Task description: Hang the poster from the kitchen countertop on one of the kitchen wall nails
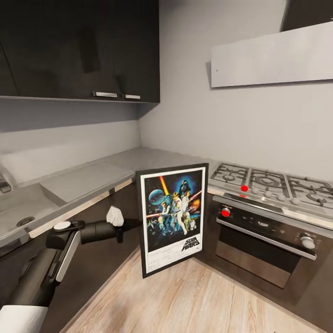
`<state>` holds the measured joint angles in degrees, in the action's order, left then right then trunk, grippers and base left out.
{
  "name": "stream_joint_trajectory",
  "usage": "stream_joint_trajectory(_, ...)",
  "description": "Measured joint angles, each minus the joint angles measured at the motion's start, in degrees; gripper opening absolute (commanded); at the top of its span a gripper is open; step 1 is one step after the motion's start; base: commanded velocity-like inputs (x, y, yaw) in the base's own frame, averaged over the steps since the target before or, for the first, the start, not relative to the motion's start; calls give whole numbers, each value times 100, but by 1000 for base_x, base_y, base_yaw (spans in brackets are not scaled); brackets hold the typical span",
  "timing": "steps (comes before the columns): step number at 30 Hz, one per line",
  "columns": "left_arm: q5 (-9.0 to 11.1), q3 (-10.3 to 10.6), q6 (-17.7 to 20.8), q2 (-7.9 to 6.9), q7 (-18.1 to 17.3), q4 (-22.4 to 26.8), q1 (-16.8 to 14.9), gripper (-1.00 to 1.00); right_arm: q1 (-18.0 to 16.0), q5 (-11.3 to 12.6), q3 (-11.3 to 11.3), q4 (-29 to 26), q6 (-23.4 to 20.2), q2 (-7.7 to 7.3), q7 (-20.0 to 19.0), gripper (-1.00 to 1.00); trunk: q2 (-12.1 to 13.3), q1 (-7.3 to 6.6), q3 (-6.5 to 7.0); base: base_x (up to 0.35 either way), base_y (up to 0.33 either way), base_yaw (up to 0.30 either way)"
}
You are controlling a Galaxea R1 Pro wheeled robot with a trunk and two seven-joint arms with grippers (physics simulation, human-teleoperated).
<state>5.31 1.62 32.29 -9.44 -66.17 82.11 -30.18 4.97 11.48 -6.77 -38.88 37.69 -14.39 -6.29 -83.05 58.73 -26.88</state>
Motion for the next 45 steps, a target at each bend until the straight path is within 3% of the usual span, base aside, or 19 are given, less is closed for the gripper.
stream_joint_trajectory(2,-3,2,2,0,-29,-6,6,-100,5,-7,-107,-498,-519,-50,-16,100,0,0,0,0,0,0)
stream_joint_trajectory(4,-7,4,0,0,-52,-31,10,-100,19,7,-185,-1228,-1349,-233,-105,100,0,0,0,0,0,0)
stream_joint_trajectory(8,-8,6,-3,0,-62,-41,14,-100,8,6,-221,-1872,-2188,-398,-600,100,0,0,0,0,0,0)
stream_joint_trajectory(12,-11,248,-2,0,-68,-62,13,-100,-184,29,-292,-2796,-3582,-690,-1670,100,0,0,0,0,0,0)
stream_joint_trajectory(17,-9,448,3,1,-68,-72,14,-100,-1084,-4,-445,-3160,-4858,-894,-3353,100,1,0,2,0,0,0)
stream_joint_trajectory(18,-9,454,3,0,-68,-72,14,-100,-1187,-11,-476,-3165,-4957,-921,-3512,100,1,0,1,0,0,0)
stream_joint_trajectory(20,-9,472,3,1,-69,-70,14,-100,-1618,-7,-555,-3181,-5335,-1129,-4115,100,1,0,2,0,0,0)
stream_joint_trajectory(23,-9,476,4,0,-69,-68,15,-100,-1932,-15,-573,-3166,-5610,-1392,-4622,100,1,0,1,0,0,0)
stream_joint_trajectory(25,-9,478,4,0,-74,-72,13,-100,-2220,-30,-572,-3041,-5836,-1565,-5176,100,1,0,1,0,0,0)
stream_joint_trajectory(28,-7,479,4,0,-164,-71,13,-100,-2523,-212,-566,-2761,-5939,-1649,-5841,100,1,0,1,0,0,0)
stream_joint_trajectory(30,-10,479,2,0,-255,-69,14,-100,-2661,-390,-561,-2596,-5958,-1687,-6262,100,1,0,1,0,0,0)
stream_joint_trajectory(32,-16,475,-3,-4,-462,-79,14,-100,-2906,-819,-556,-2326,-5958,-1734,-7209,100,1,0,1,0,0,0)
stream_joint_trajectory(34,-22,473,-6,-9,-536,-88,15,-100,-2991,-1029,-554,-2236,-5936,-1747,-7591,100,1,0,1,0,0,0)
stream_joint_trajectory(38,-24,470,-8,-22,-639,-110,16,-100,-3106,-1344,-532,-2102,-5670,-1759,-8113,100,1,0,1,0,0,0)
stream_joint_trajectory(42,-23,470,-9,-25,-657,-109,14,-100,-3127,-1404,-503,-2078,-5588,-1762,-8212,100,1,0,1,0,0,0)
stream_joint_trajectory(45,-23,470,-9,-25,-661,-109,12,-100,-3133,-1422,-345,-2070,-5563,-1762,-8238,100,1,0,1,0,0,0)
